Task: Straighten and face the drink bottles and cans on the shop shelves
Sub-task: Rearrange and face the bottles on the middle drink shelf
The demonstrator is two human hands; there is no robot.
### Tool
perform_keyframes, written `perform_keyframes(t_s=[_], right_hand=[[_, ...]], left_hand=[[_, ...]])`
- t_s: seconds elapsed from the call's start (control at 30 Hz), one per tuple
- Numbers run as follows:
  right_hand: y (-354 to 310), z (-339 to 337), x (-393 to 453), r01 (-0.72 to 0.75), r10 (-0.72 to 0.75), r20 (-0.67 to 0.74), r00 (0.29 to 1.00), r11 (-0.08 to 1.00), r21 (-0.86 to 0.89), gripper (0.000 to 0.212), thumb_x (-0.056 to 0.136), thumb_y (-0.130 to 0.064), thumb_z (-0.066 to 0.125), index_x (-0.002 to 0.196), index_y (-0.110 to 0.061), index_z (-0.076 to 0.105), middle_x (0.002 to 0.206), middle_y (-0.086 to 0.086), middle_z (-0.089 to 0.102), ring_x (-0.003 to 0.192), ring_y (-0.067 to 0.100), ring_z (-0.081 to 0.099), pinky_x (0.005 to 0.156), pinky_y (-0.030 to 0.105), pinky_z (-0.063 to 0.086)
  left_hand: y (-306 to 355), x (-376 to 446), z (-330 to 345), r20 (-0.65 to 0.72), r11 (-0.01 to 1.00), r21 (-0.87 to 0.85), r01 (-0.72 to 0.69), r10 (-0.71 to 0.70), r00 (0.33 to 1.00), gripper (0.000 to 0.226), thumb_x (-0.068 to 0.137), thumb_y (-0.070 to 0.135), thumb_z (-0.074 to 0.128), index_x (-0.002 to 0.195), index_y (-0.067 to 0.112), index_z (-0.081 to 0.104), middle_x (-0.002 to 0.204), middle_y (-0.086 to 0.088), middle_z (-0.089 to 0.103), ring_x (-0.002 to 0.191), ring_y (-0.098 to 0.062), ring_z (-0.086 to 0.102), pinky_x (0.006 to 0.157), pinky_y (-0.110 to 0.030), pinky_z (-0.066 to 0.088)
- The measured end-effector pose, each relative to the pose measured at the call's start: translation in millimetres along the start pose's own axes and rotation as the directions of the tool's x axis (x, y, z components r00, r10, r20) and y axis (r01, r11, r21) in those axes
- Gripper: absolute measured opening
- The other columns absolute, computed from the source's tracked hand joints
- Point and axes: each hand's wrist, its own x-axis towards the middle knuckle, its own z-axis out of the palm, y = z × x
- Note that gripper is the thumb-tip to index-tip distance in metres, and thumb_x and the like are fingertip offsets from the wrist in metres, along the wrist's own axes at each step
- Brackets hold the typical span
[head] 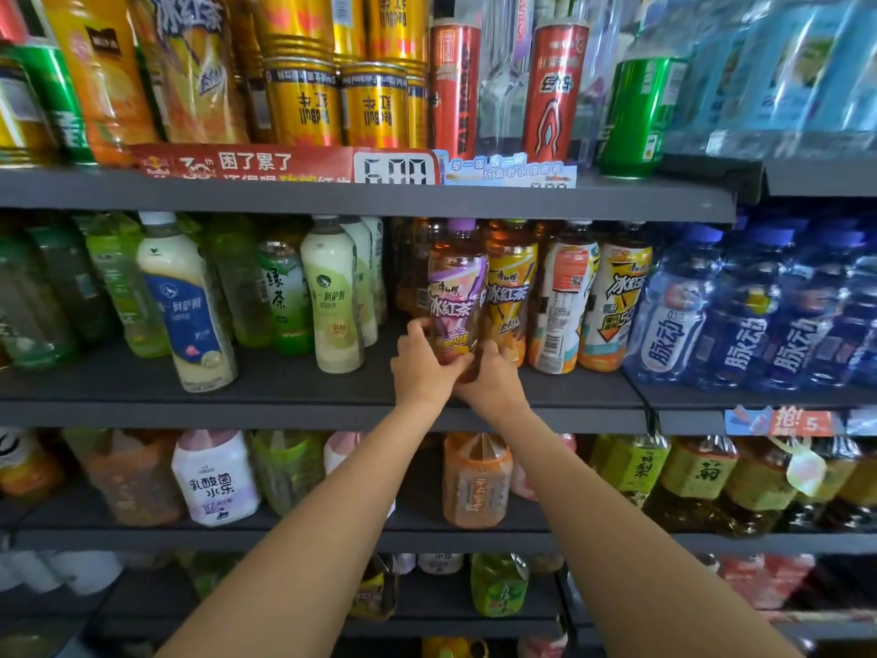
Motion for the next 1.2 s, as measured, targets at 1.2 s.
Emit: perform_keyframes(t_s=[1.2], right_hand=[[-19,31,11,0.202,-0.203,0.054,0.978,0.979,0.028,0.052,0.088,-0.005,0.051,0.138,-0.014,0.038,0.118,0.018,0.06,0.108,0.034,0.058,0.091,0.042,0.048]], left_hand=[[-14,30,-5,-0.02,0.999,0.025,0.042,-0.041,0.999,0.059,0.093,0.015,0.051,0.146,0.017,0.026,0.143,-0.013,0.037,0.131,-0.029,0.039,0.106,-0.036,0.033]])
